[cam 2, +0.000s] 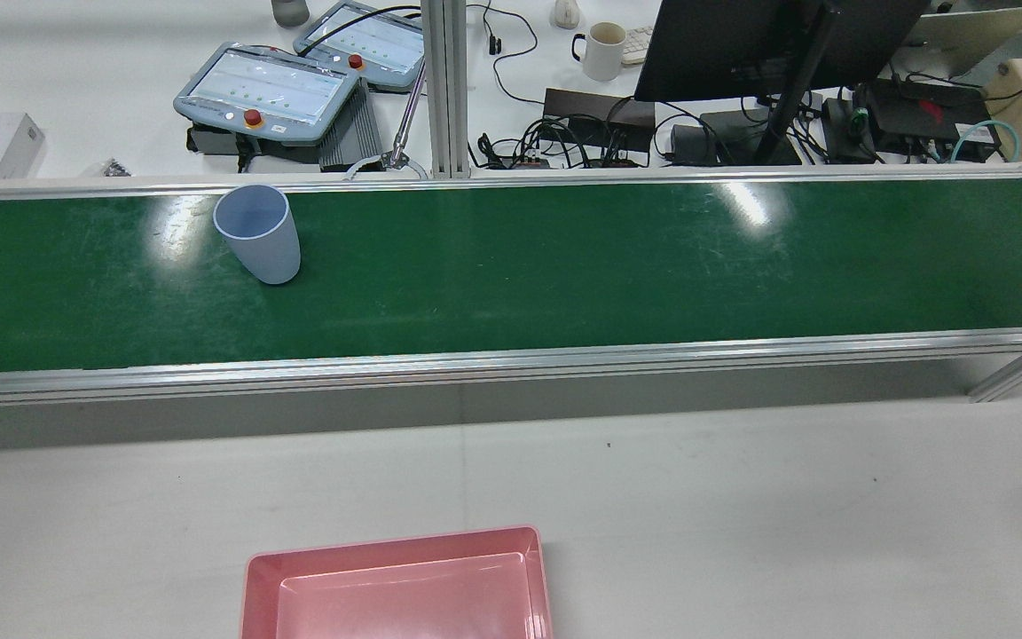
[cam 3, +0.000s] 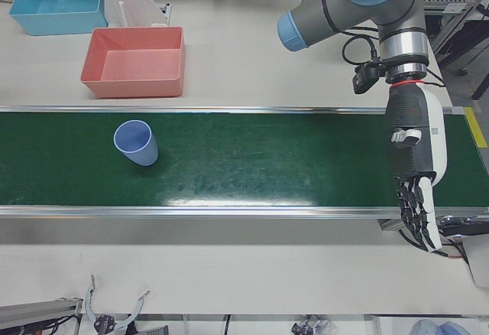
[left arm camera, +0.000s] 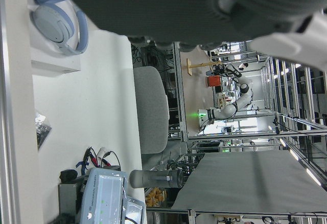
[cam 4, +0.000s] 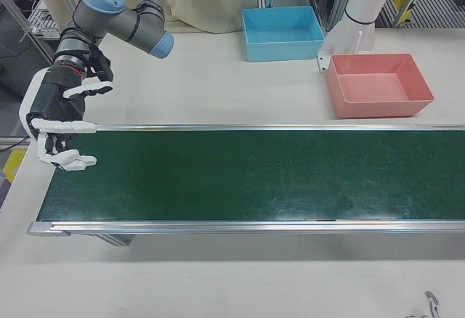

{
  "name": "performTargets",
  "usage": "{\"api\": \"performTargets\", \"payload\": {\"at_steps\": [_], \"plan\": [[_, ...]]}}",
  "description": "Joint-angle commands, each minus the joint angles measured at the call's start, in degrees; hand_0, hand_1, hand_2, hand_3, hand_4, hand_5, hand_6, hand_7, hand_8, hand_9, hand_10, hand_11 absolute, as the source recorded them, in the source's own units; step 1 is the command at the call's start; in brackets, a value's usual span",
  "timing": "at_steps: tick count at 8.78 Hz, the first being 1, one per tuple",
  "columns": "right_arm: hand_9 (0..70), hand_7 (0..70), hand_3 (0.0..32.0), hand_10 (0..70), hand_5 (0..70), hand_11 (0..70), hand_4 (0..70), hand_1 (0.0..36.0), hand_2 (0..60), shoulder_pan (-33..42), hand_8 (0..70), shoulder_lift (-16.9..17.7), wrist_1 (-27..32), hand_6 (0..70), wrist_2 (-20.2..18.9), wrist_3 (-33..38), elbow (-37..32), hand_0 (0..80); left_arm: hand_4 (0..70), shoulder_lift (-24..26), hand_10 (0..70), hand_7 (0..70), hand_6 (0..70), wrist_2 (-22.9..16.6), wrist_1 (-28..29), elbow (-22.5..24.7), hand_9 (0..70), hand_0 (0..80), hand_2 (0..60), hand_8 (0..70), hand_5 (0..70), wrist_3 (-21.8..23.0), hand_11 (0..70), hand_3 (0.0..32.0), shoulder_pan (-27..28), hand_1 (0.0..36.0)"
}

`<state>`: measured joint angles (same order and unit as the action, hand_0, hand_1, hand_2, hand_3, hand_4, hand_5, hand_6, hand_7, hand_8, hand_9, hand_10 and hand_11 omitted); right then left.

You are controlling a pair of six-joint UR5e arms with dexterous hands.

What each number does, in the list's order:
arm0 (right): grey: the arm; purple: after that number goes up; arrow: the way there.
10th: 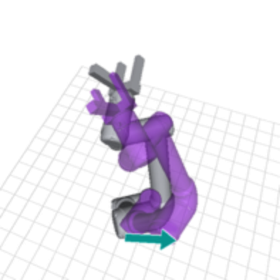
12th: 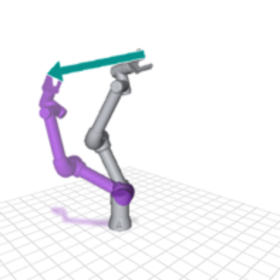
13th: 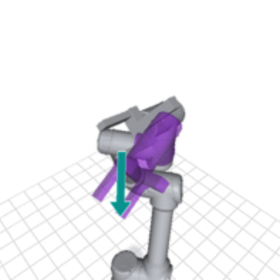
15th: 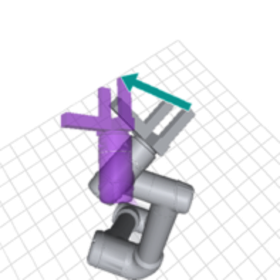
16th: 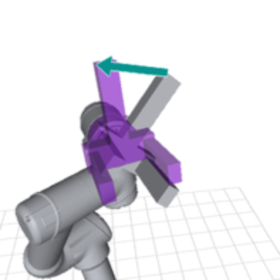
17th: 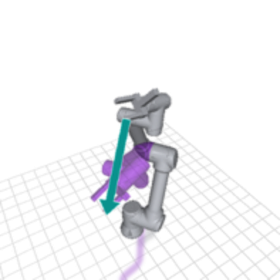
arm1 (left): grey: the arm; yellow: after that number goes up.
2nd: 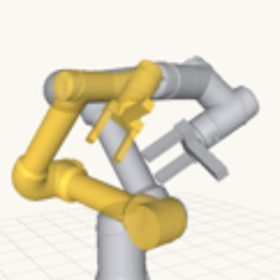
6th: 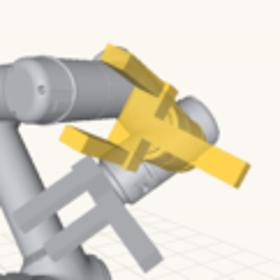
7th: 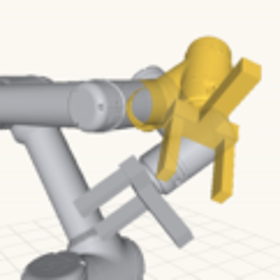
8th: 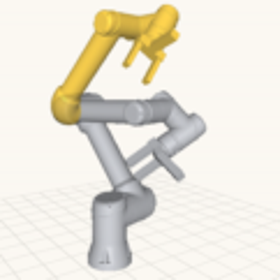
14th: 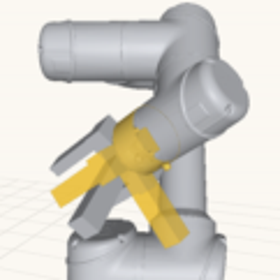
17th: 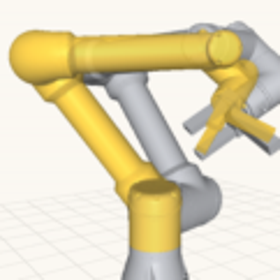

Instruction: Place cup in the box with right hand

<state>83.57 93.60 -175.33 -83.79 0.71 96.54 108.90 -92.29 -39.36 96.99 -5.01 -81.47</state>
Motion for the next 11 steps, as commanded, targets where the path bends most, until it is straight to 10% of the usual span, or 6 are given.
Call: {"api": "performTargets", "payload": {"at_steps": [1, 11], "plan": [[35.9, 56.3, 0.0, 26.3, 6.8, 38.5, 63.5, 14.5, 6.8, -0.1, 22.8, 0.0, 0.1, 15.4, 0.0, 0.0, 0.0, 52.7, 0.0, 0.0, 0.0, 0.0, 0.0, 0.0, -0.1, 0.2, 0.0, 0.0, 0.0, 0.0, 0.0, -0.1, 0.0, 0.0, 0.0, 0.0], [34.8, 53.9, 0.0, 26.7, 6.8, 39.1, 61.7, 13.8, 6.0, 0.0, 22.4, 0.1, 0.2, 14.9, -0.1, 0.0, -0.1, 52.0, 0.0, 0.0, 0.0, 0.0, 0.0, 0.0, -0.1, 0.2, 0.0, 0.0, 0.0, 0.0, 0.0, -0.1, 0.0, 0.0, 0.0, 0.0]]}}
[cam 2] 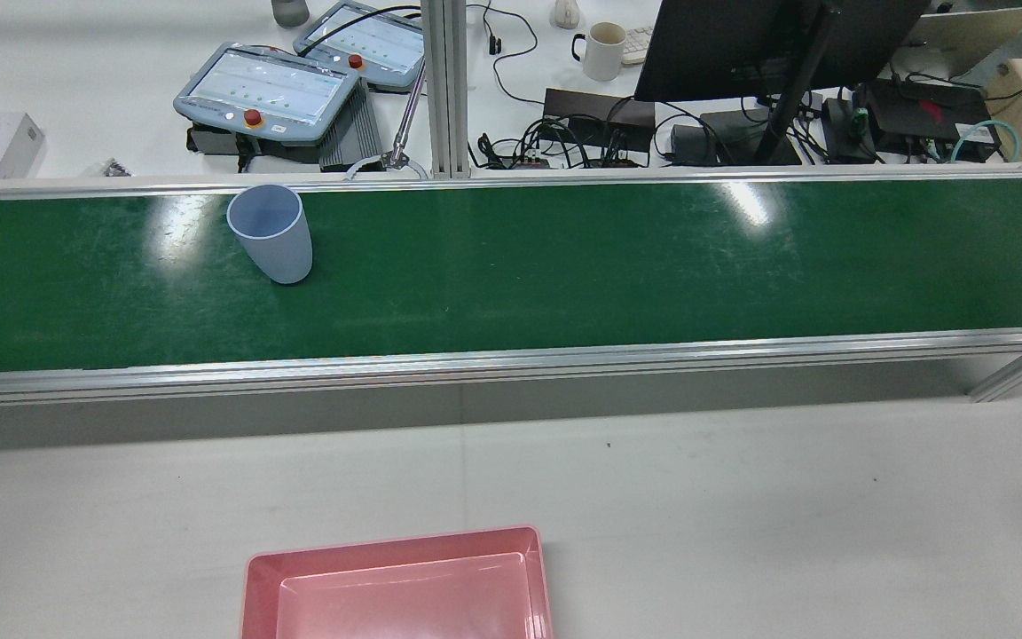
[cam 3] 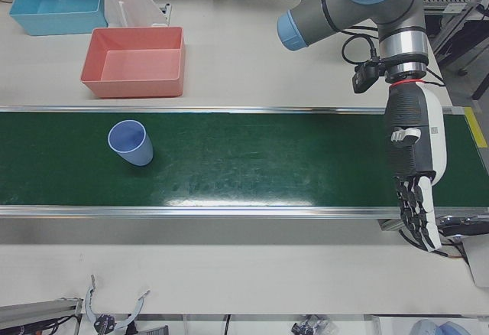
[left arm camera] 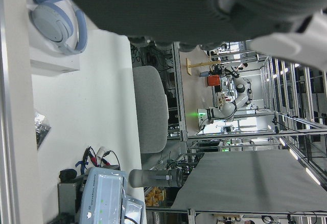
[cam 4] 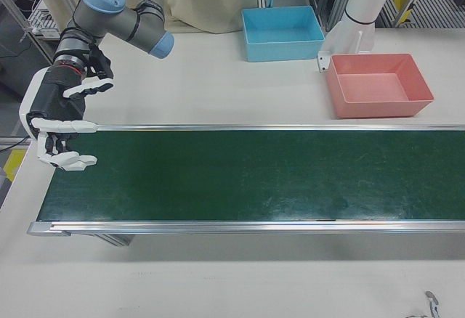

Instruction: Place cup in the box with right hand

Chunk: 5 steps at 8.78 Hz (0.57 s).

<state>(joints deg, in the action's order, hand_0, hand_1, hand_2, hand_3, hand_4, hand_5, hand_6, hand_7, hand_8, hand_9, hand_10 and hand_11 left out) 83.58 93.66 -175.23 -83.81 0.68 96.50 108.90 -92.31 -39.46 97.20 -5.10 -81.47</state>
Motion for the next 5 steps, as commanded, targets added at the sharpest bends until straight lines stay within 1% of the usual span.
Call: {"api": "performTargets", "payload": {"at_steps": [1, 2, 3, 5], "plan": [[36.1, 55.8, 0.0, 27.6, 6.8, 40.2, 64.6, 13.8, 6.7, -0.1, 23.1, 0.0, 0.1, 15.4, 0.0, 0.0, -0.2, 52.2, 0.0, 0.0, 0.0, 0.0, 0.0, 0.0, 0.0, 0.0, 0.0, 0.0, 0.0, 0.0, 0.0, 0.0, 0.0, 0.0, 0.0, 0.0], [35.2, 54.1, 0.0, 27.0, 6.7, 39.3, 63.4, 13.7, 6.4, 0.0, 22.6, 0.0, 0.1, 15.0, 0.0, 0.0, -0.2, 52.0, 0.0, 0.0, 0.0, 0.0, 0.0, 0.0, 0.0, 0.0, 0.0, 0.0, 0.0, 0.0, 0.0, 0.0, 0.0, 0.0, 0.0, 0.0], [35.3, 54.6, 0.0, 27.0, 6.7, 39.3, 64.1, 13.7, 6.2, 0.1, 22.7, 0.0, 0.1, 15.1, 0.0, 0.0, -0.1, 52.1, 0.0, 0.0, 0.0, 0.0, 0.0, 0.0, 0.0, 0.0, 0.0, 0.0, 0.0, 0.0, 0.0, 0.0, 0.0, 0.0, 0.0, 0.0], [34.3, 52.8, 0.0, 26.2, 6.7, 38.3, 61.3, 13.8, 5.9, 0.1, 22.1, 0.0, 0.1, 14.6, 0.0, 0.0, -0.1, 52.1, 0.0, 0.0, 0.0, 0.0, 0.0, 0.0, 0.0, 0.0, 0.0, 0.0, 0.0, 0.0, 0.0, 0.0, 0.0, 0.0, 0.0, 0.0]]}}
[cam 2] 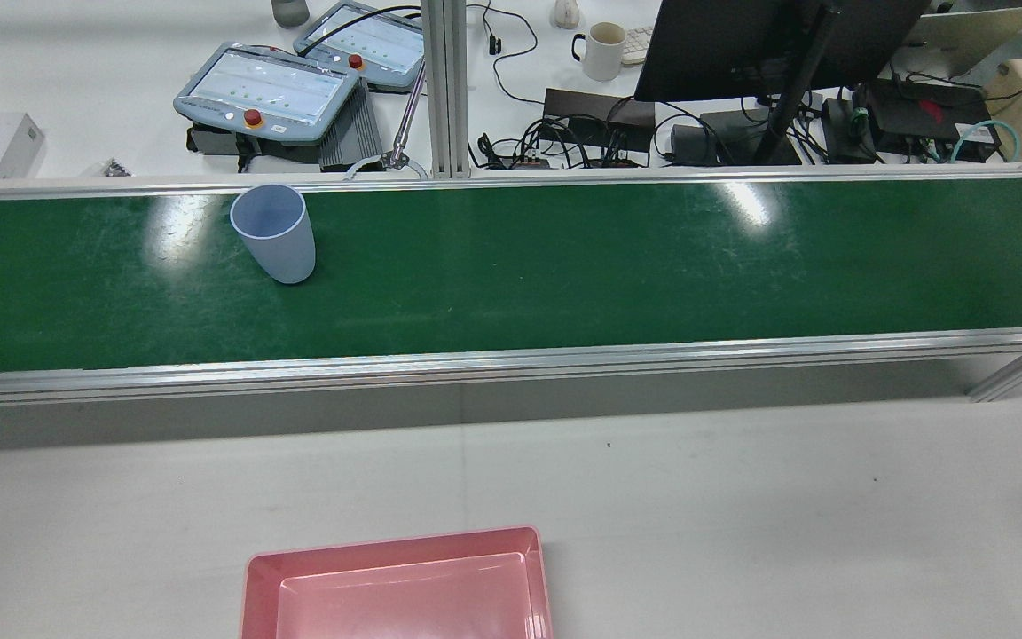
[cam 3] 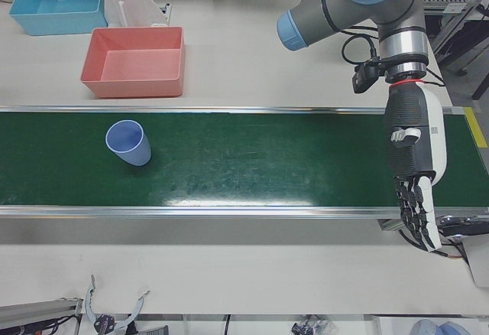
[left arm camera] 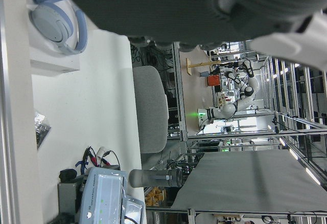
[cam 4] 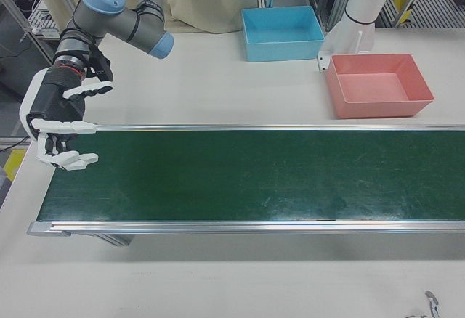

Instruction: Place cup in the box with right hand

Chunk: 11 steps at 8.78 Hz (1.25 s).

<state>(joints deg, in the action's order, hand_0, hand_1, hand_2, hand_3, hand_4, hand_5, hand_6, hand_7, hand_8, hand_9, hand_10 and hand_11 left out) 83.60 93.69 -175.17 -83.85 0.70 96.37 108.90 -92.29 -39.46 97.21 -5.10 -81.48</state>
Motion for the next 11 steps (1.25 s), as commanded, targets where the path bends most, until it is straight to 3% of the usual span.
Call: {"api": "performTargets", "payload": {"at_steps": [1, 4, 11], "plan": [[34.3, 52.7, 0.0, 26.0, 6.7, 37.9, 61.4, 14.0, 6.0, 0.0, 22.1, 0.0, 0.0, 14.6, 0.0, 0.0, 0.0, 52.3, 0.0, 0.0, 0.0, 0.0, 0.0, 0.0, 0.0, 0.0, 0.0, 0.0, 0.0, 0.0, 0.0, 0.0, 0.0, 0.0, 0.0, 0.0], [35.3, 54.5, 0.0, 26.8, 6.8, 39.2, 63.3, 14.0, 6.2, 0.1, 22.6, 0.0, 0.0, 15.0, 0.0, 0.0, 0.0, 52.3, 0.0, 0.0, 0.0, 0.0, 0.0, 0.0, 0.0, 0.0, 0.0, 0.0, 0.0, 0.0, 0.0, 0.0, 0.0, 0.0, 0.0, 0.0], [34.2, 51.8, 0.0, 26.4, 6.7, 38.5, 60.6, 13.6, 5.5, 0.1, 22.2, 0.0, 0.0, 14.4, -0.1, -0.1, -0.6, 52.0, 0.0, 0.0, 0.0, 0.0, 0.0, 0.0, 0.0, 0.0, 0.0, 0.0, 0.0, 0.0, 0.0, 0.0, 0.0, 0.0, 0.0, 0.0]]}}
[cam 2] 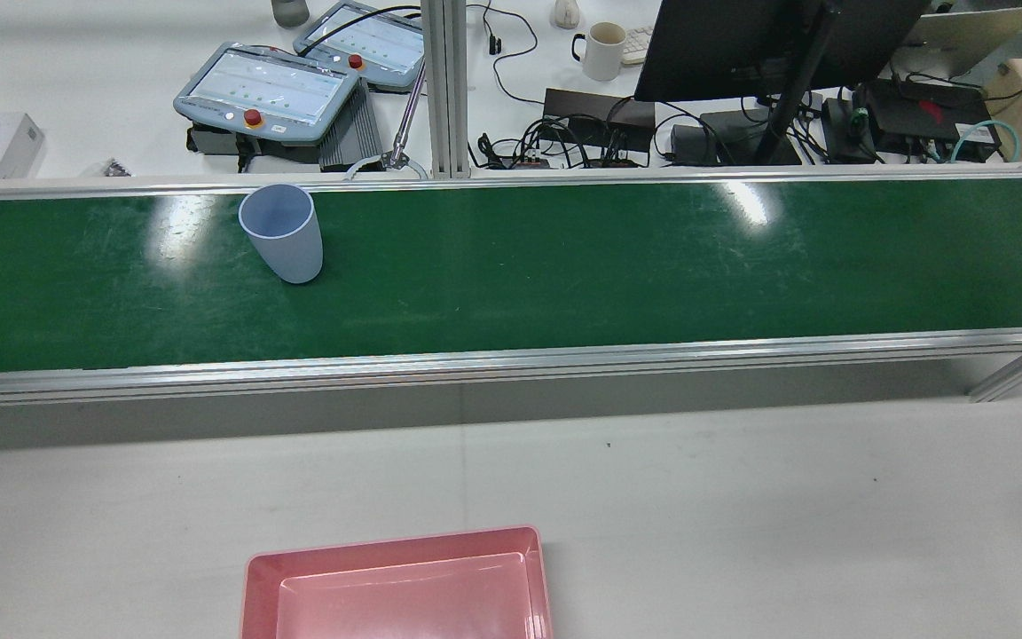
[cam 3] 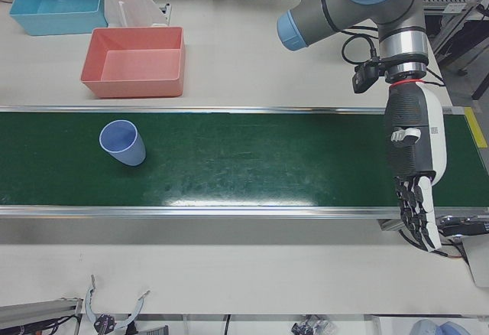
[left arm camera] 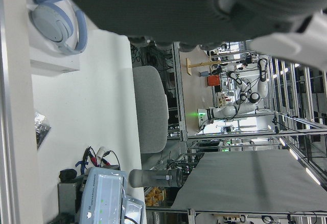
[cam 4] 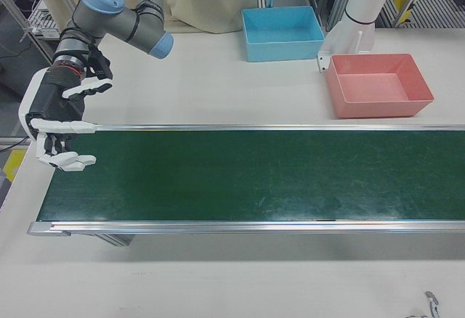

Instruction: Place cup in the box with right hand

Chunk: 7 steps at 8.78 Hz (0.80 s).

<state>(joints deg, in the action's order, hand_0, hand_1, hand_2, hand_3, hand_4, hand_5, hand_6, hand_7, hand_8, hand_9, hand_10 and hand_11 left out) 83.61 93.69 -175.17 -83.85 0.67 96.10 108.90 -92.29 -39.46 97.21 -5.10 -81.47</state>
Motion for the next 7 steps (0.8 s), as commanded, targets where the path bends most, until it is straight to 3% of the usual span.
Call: {"api": "performTargets", "payload": {"at_steps": [1, 5, 7], "plan": [[35.0, 53.7, 0.0, 26.6, 6.7, 38.9, 62.5, 13.9, 6.0, 0.0, 22.6, 0.0, 0.0, 14.8, 0.0, 0.0, -0.1, 52.1, 0.0, 0.0, 0.0, 0.0, 0.0, 0.0, 0.0, 0.0, 0.0, 0.0, 0.0, 0.0, 0.0, 0.0, 0.0, 0.0, 0.0, 0.0], [29.1, 44.7, 0.0, 23.7, 6.7, 34.9, 54.7, 14.9, 6.2, 0.1, 19.5, 0.4, 0.0, 12.5, -0.1, -0.1, 0.4, 52.6, 0.0, 0.0, 0.0, 0.0, 0.0, 0.0, 0.0, 0.0, 0.0, 0.0, 0.0, 0.0, 0.0, 0.0, 0.0, 0.0, 0.0, 0.0], [27.1, 42.4, 0.0, 23.5, 6.3, 34.3, 55.2, 13.7, 5.5, 0.0, 18.4, 0.4, 0.0, 11.8, -0.1, -0.1, 0.3, 51.5, 0.0, 0.0, 0.0, 0.0, 0.0, 0.0, -0.1, 0.3, 0.0, 0.0, 0.0, 0.0, 0.0, 0.0, 0.0, 0.0, 0.0, 0.0]]}}
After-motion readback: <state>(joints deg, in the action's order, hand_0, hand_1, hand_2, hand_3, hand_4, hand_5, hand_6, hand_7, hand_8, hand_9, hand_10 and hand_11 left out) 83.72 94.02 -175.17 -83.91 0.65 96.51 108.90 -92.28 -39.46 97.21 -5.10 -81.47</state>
